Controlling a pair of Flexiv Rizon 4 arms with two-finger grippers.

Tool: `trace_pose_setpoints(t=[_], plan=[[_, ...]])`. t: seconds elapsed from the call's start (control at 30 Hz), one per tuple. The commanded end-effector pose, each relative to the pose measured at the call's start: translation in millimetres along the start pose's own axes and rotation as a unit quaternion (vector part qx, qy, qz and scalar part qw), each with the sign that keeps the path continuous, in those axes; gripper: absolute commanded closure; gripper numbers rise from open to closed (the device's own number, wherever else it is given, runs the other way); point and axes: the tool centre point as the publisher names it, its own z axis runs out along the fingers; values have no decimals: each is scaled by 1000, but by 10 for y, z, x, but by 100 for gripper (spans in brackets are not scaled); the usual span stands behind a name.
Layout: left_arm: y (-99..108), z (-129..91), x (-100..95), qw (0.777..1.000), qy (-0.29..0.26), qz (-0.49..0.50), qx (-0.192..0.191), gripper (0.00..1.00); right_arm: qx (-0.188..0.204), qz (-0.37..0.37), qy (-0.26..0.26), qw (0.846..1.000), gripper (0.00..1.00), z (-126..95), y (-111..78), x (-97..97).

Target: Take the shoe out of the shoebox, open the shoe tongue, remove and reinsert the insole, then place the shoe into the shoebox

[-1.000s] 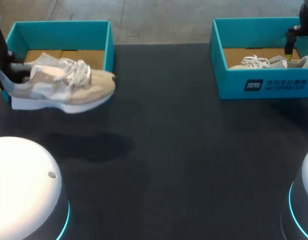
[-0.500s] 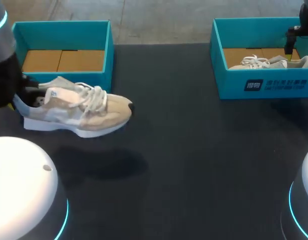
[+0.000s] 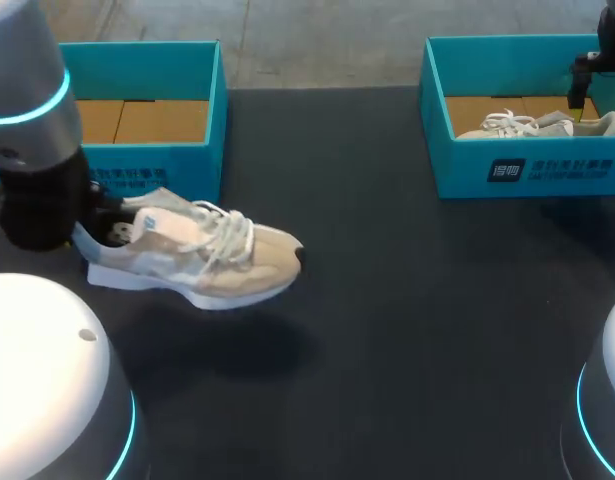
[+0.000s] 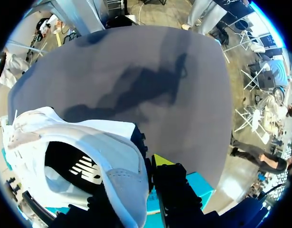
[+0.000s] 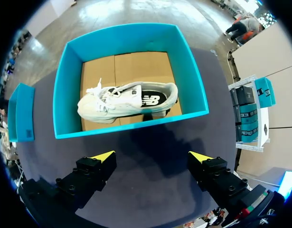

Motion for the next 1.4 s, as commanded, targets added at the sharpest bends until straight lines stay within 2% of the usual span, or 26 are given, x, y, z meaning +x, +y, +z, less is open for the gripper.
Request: trace_pose_setpoints(t=[0.03, 0.17, 0.5, 0.77, 1.03, 1.4], plan=[[19, 102, -222, 1000, 13, 1, 9, 100, 0, 0, 0, 1000, 0, -1, -6, -1], [-13, 214, -405, 1000, 16, 4, 23, 100, 0, 0, 0, 1000, 0, -1, -6, -1], [-128, 443, -753, 999, 27, -4, 32, 100, 0, 0, 0, 1000, 0, -1, -6, -1], [-213, 588, -949, 998, 33, -17, 40, 100, 0, 0, 0, 1000, 0, -1, -6, -1], [-236, 766, -1094, 996, 26, -32, 73, 100, 0, 0, 0, 1000, 0, -1, -6, -1], [-275, 934, -1317, 996, 32, -47, 75, 100, 0, 0, 0, 1000, 0, -1, -6, -1]])
